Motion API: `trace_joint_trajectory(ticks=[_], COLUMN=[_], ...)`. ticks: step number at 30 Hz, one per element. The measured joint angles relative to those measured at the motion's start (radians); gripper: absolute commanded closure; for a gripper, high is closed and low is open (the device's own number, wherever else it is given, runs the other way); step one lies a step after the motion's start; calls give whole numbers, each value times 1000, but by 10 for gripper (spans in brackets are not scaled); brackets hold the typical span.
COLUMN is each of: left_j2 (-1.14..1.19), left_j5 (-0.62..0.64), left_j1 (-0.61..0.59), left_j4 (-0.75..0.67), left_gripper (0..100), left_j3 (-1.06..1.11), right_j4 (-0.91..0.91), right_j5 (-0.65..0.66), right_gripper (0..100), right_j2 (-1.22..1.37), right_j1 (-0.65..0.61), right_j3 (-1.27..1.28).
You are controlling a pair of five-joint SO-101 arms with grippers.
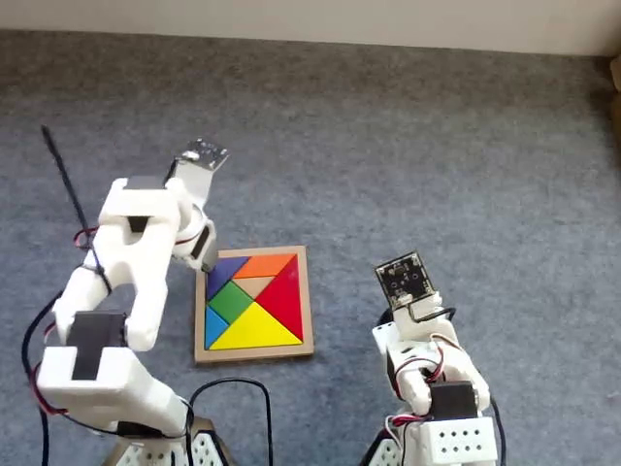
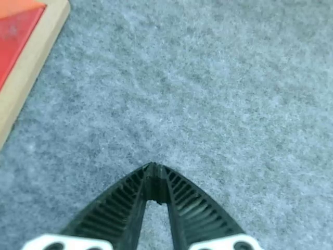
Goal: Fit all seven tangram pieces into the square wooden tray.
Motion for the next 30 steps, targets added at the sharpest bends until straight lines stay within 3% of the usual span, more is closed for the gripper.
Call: trace_joint_trajectory(ticks=[11,14,17,23,30], left_j2=[8,-48,-153,-470,-775], left_j5=[68,75,104,120,118], left_j1=[41,38,43,38,43], left_j4=[9,-18,-123,-374,-525], left_gripper=[831,912,999,995,995], left_j3=[-31,18,144,505,781], right_j4=[0,0,0,0,0], right_j5=[0,0,0,0,0], right_gripper=[989,989,989,989,989], right_j2=[-9,-11,-11,-11,-11], right_j1=[0,0,0,0,32], right_j3=[0,0,0,0,0])
